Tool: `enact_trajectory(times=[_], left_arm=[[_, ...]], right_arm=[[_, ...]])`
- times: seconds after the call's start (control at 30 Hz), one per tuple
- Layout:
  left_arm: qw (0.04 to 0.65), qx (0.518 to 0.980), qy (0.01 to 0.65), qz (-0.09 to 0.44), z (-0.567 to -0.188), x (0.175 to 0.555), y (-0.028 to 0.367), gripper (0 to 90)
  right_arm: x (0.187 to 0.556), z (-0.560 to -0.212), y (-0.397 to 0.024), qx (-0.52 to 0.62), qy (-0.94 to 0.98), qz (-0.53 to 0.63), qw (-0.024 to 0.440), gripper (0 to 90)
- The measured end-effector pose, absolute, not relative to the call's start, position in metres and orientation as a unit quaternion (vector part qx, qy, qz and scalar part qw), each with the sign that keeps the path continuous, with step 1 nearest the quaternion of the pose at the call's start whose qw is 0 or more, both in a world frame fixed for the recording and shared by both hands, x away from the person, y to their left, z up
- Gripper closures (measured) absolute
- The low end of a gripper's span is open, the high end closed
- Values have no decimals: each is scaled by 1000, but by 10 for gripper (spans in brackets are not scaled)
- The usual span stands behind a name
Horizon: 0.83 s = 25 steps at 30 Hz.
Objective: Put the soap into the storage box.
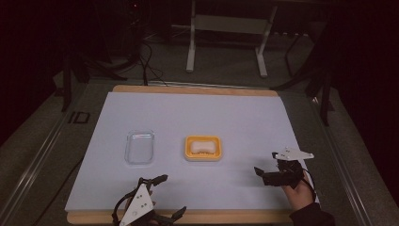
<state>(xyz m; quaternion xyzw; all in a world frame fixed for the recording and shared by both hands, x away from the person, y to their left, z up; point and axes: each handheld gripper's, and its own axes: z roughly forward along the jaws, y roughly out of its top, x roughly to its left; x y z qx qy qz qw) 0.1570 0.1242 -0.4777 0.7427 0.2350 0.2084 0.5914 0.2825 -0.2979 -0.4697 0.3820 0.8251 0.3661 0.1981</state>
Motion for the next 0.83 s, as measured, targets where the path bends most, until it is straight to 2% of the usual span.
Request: enact_trajectory(times=[0.83], left_arm=[[594, 741, 236, 207, -477, 157, 124, 2]], right_arm=[[286, -476, -295, 362, 837, 367, 183, 97]])
